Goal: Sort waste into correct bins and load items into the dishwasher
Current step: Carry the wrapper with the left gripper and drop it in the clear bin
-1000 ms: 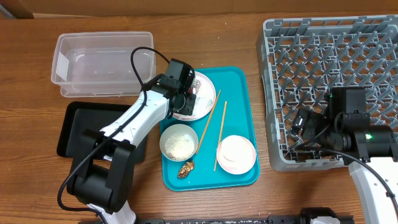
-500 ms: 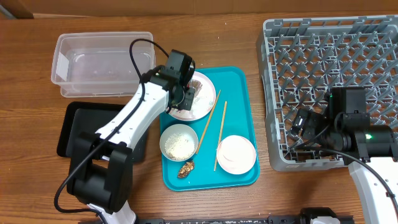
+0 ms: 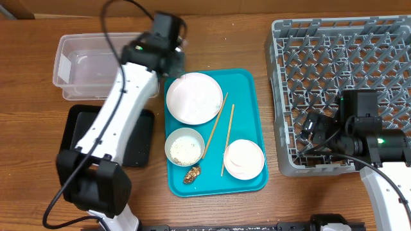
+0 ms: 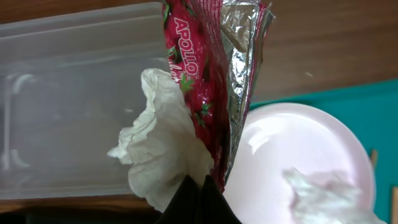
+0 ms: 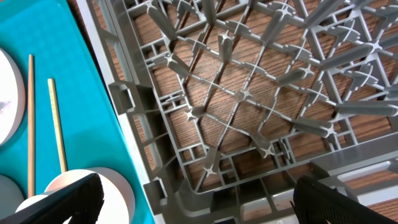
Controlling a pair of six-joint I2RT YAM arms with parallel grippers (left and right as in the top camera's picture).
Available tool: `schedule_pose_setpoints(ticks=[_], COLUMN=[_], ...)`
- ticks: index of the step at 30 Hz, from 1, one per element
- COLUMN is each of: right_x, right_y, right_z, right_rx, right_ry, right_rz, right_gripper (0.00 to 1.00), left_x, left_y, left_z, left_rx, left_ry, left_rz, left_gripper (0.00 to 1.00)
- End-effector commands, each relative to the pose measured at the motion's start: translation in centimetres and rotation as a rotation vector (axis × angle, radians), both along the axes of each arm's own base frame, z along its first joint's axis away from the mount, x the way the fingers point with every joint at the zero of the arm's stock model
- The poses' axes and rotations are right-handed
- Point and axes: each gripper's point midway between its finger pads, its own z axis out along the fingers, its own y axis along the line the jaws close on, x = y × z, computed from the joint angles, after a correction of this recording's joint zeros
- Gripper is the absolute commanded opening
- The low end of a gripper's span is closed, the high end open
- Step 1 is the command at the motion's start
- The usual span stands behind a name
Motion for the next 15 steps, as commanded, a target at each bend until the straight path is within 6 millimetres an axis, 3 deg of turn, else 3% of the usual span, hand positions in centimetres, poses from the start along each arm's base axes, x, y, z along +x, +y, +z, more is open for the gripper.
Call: schedule_pose_setpoints(ticks=[1, 4, 7, 9, 11, 13, 15], right_x=[0.5, 0.5, 0.5, 0.5, 0.5, 0.5, 0.5], right_y=[-0.2, -0.2, -0.2, -0.2, -0.2, -0.2, -0.2], right_z=[1.2, 1.2, 1.2, 1.2, 1.2, 1.2, 1.2], right_rx=[-0.012, -0.012, -0.011, -0.011, -0.011, -0.012, -0.012], right_ry=[-0.040, -0.040, -0.040, -0.040, -0.040, -0.040, -0.040], right_rz=[-0.001, -0.001, -0.001, -0.001, -0.001, -0.001, -0.001], right_gripper=[1.00, 1.00, 1.00, 1.00, 1.00, 1.00, 1.00], left_x=[1.0, 1.2, 1.2, 1.3, 1.4, 1.4, 1.4], left_y=[5.2, 7.9, 9.8, 9.9, 9.5, 8.9, 7.0], left_z=[1.9, 1.7, 1.6, 1.5, 1.5, 1.4, 1.3], left_rx=[0.010, 0.001, -0.024, -0.055, -0.088, -0.115, -0.184], left_ry=[-0.055, -0.055, -0.052, -0.050, -0.048, -0.044, -0.029], left_rz=[0.125, 0.189, 0.240, 0.236, 0.222, 0.204, 0.149], left_gripper=[0.04, 0.04, 0.36, 0.42, 0.54, 0.56, 0.55])
